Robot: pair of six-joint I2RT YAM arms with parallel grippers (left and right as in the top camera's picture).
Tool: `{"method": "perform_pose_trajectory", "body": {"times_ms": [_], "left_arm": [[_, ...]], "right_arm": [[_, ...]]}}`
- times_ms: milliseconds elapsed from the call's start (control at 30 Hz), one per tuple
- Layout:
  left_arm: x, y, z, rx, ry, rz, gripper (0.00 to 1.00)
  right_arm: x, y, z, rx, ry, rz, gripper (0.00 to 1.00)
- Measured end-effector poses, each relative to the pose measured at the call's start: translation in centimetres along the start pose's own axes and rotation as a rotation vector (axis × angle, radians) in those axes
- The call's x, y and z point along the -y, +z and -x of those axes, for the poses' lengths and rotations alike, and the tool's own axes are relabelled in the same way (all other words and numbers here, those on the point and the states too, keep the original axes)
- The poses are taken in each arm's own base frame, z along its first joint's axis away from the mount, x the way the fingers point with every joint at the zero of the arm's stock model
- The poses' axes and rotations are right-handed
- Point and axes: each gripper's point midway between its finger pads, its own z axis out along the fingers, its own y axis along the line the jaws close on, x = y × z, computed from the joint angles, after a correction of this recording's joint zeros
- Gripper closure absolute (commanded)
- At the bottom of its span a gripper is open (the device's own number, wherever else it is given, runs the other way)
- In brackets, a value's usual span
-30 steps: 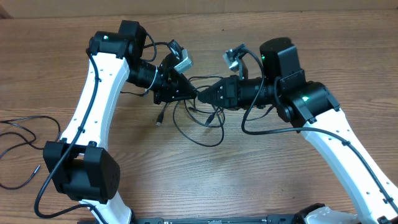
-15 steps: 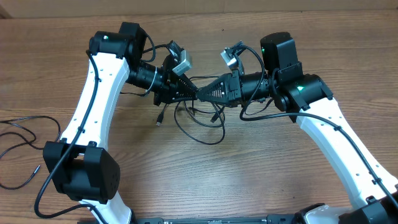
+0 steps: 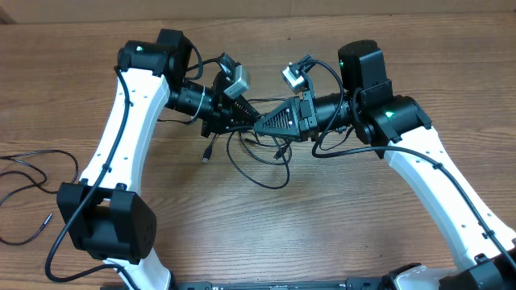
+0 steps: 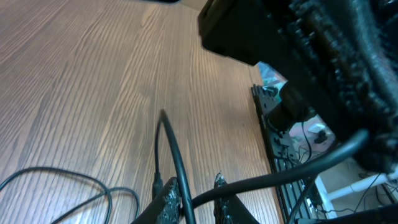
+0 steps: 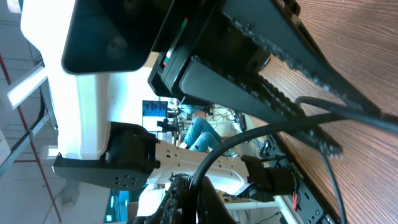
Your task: Untangle cables
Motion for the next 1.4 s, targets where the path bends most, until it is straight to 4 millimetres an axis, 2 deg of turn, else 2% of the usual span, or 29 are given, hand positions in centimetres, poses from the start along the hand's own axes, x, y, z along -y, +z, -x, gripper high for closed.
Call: {"method": "perform_pose_trajectory", "body": {"times_ms": [100, 200, 433, 500, 600, 733, 800, 833, 900, 1133, 1400], "left_arm": [[0.4, 0.5, 0.2, -0.001, 0.008, -0.015, 0.83], [0.6, 0.9, 0.2, -0.007, 0.024, -0.025, 0.95], [0.5, 0.9, -0.6, -0.054, 0.032, -0.015, 0.96], [0.4, 1.0, -0.9, -0.074, 0.029, -0.012, 0.96], [0.4, 0.9, -1.2, -0.088, 0.034, -0.009, 0.95], [0.1, 0.9, -1.5, -0.11, 0.043, 0.003, 0.96], [-0.3, 0.9, -1.8, -0.131, 0.039, 0.019, 0.95], [-0.5, 0.8, -2.0, -0.141, 0.034, 0.028, 0.96], [-1.0, 0.8, -2.4, -0.166, 0.013, 0.05, 0.95], [-2.7, 0.4, -3.3, -0.226, -0.089, 0.138, 0.95], [-3.5, 0.4, -2.7, -0.19, -0.209, 0.174, 0.96]], "right_arm": [[0.1, 0.0, 0.1, 0.005, 0.003, -0.006, 0.96], [0.6, 0.0, 0.5, 0.03, 0.004, -0.033, 0.96], [2.2, -0.3, 1.7, 0.105, 0.021, -0.122, 0.93], [3.1, -0.6, 2.1, 0.135, 0.042, -0.163, 0.82], [4.7, -1.3, 2.6, 0.187, 0.084, -0.243, 0.59], [6.9, -2.1, 2.9, 0.245, 0.141, -0.352, 0.36], [8.1, -2.7, 3.0, 0.274, 0.165, -0.419, 0.15], [8.7, -3.0, 3.0, 0.289, 0.177, -0.449, 0.08], [9.9, -3.7, 3.2, 0.324, 0.195, -0.519, 0.0], [13.3, -6.9, 4.0, 0.462, 0.224, -0.753, 0.0], [15.0, -9.5, 4.5, 0.553, 0.227, -0.91, 0.0]]}}
